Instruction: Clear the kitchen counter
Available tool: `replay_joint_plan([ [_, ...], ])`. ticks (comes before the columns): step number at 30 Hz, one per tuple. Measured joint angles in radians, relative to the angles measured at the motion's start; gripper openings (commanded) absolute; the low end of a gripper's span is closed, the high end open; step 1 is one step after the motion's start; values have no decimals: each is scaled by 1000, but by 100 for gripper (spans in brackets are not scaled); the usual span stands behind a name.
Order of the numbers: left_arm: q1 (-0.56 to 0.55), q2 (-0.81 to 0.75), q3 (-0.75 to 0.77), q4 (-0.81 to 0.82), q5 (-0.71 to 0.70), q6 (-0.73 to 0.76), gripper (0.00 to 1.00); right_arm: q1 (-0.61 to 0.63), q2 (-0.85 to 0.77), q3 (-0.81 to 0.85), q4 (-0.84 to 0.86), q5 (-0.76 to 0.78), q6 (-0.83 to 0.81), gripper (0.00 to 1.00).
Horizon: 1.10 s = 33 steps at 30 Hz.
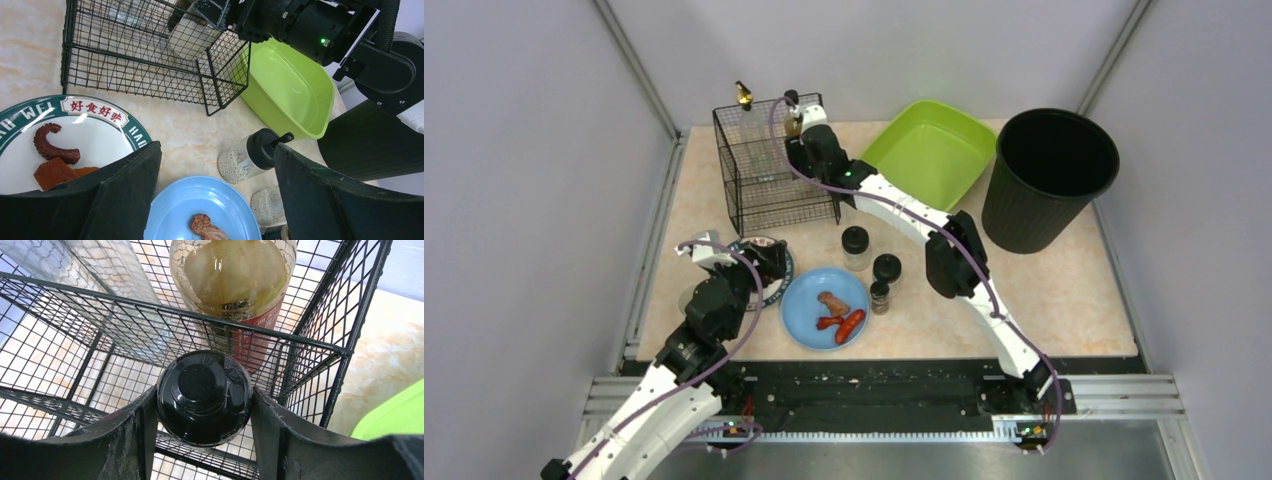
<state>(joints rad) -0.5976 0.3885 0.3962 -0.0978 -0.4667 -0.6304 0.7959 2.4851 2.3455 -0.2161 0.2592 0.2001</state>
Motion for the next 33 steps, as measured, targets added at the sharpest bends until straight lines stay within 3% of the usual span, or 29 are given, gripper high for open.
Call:
replay_joint_plan([
  [15,0,8,0,1,6,0,87,15,4,0,24,44,-43,71],
  [25,0,22,0,2,6,0,87,35,-15,-17,25,87,-89,72],
  [33,0,22,0,2,5,0,87,77,-204,-184,39,113,-122,73],
])
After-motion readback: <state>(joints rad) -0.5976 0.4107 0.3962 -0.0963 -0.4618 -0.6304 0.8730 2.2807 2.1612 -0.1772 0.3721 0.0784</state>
